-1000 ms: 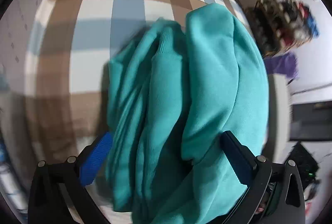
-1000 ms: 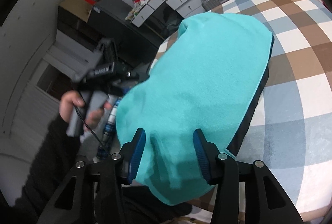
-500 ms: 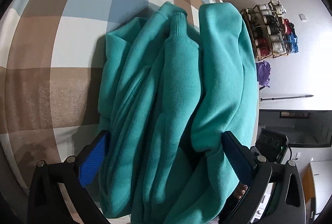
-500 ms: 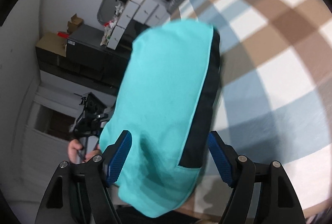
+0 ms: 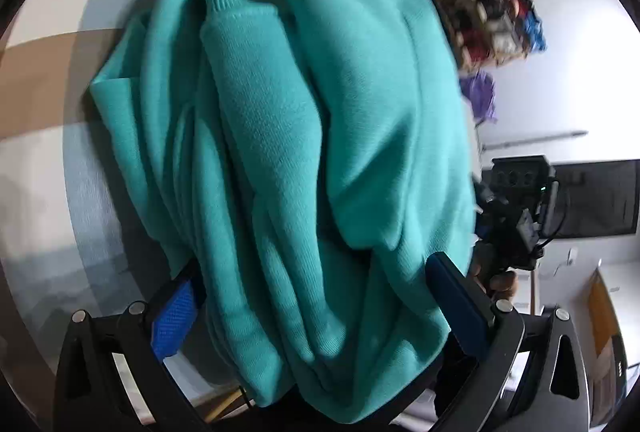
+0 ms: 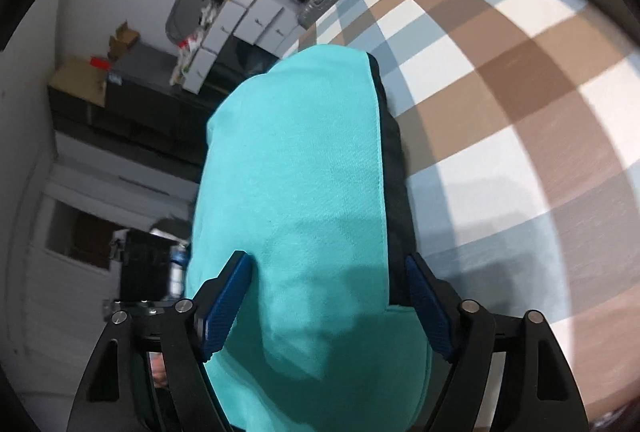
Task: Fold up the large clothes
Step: 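Grasp the teal hoodie bundle with both grippers from opposite sides, then lift the hoodie bundle with both grippers and carry it off the bed, then lower the hoodie bundle onto the grey bench with both grippers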
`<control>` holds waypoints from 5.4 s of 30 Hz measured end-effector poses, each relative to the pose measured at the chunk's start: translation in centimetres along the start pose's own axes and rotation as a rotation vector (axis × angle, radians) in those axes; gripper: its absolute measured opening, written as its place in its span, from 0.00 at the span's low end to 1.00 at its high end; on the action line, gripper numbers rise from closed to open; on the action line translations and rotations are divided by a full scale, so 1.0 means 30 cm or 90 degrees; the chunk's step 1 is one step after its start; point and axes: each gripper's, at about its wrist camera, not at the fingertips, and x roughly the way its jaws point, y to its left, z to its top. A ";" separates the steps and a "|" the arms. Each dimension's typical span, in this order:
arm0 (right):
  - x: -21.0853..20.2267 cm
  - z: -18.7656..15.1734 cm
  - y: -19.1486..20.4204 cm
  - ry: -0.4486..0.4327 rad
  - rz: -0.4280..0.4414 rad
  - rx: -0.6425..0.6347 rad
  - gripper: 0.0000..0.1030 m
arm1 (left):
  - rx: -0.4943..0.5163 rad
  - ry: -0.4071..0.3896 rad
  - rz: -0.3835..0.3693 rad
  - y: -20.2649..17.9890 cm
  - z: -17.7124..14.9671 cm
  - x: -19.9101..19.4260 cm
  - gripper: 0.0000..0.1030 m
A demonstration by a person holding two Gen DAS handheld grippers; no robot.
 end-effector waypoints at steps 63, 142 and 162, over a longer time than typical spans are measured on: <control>0.038 -0.044 -0.046 0.136 0.122 -0.048 0.89 | 0.036 -0.035 -0.145 0.031 0.001 0.073 0.98; -0.487 -0.124 -0.043 -0.101 0.179 -0.124 0.72 | 0.176 -0.028 -0.234 -0.391 0.005 0.103 0.73; -1.375 0.003 -0.502 -0.203 -0.011 -0.110 0.72 | 0.272 0.045 -0.322 -1.084 0.059 0.808 0.73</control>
